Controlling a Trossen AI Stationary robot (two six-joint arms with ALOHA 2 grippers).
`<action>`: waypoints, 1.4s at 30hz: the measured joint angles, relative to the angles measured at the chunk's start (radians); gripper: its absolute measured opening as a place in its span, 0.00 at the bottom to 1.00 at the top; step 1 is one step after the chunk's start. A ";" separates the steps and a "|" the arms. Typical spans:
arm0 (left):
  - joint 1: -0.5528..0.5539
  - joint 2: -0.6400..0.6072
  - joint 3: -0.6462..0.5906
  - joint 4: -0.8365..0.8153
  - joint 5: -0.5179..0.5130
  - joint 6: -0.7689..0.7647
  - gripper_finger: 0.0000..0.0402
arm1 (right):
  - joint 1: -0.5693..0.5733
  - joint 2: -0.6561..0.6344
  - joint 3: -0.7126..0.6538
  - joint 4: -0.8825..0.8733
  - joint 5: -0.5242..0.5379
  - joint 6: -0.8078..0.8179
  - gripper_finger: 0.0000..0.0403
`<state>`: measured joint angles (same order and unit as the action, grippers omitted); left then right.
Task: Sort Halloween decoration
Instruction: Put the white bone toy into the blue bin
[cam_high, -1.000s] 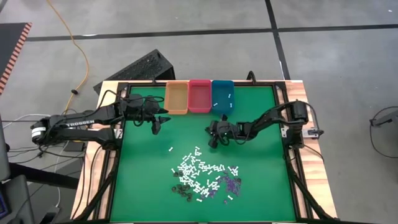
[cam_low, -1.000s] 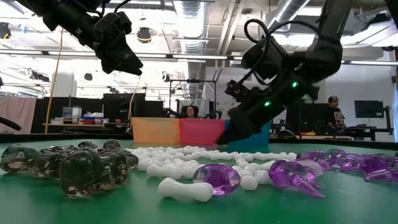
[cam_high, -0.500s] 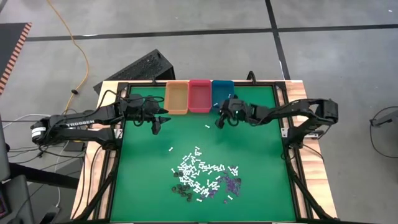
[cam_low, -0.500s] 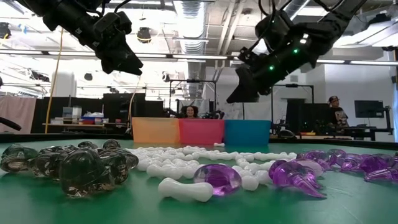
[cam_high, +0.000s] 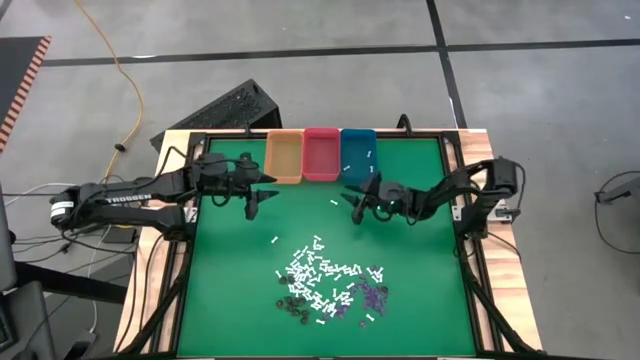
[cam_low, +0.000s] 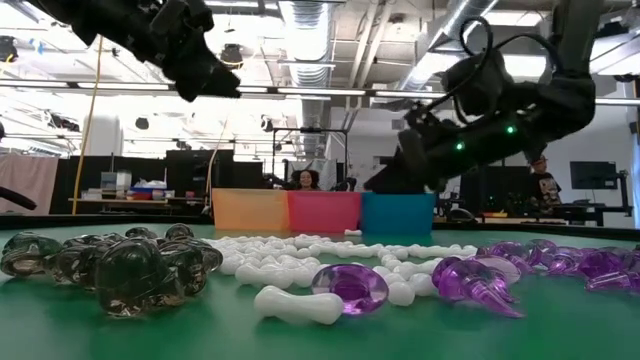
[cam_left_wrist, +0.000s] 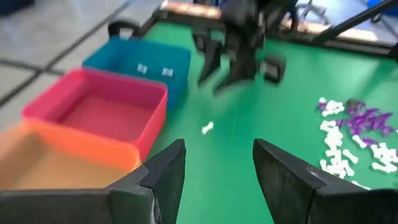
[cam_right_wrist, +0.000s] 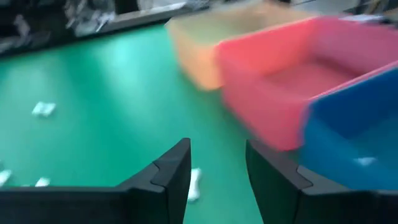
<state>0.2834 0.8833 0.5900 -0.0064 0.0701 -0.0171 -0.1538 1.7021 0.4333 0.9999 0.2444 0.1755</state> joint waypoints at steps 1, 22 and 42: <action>-0.006 0.000 -0.001 0.025 0.000 0.014 0.44 | 0.009 0.018 0.015 -0.007 -0.003 -0.017 0.46; -0.048 0.000 -0.427 0.715 -0.109 -0.007 0.44 | 0.007 0.169 0.136 -0.173 0.010 -0.077 0.61; -0.047 0.000 -0.432 0.696 -0.109 -0.028 0.44 | 0.001 0.399 0.202 -0.101 -0.004 -0.034 0.53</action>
<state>0.2359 0.8834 0.1580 0.6896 -0.0387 -0.0454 -0.1529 2.1011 0.6353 0.8993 0.2401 0.1413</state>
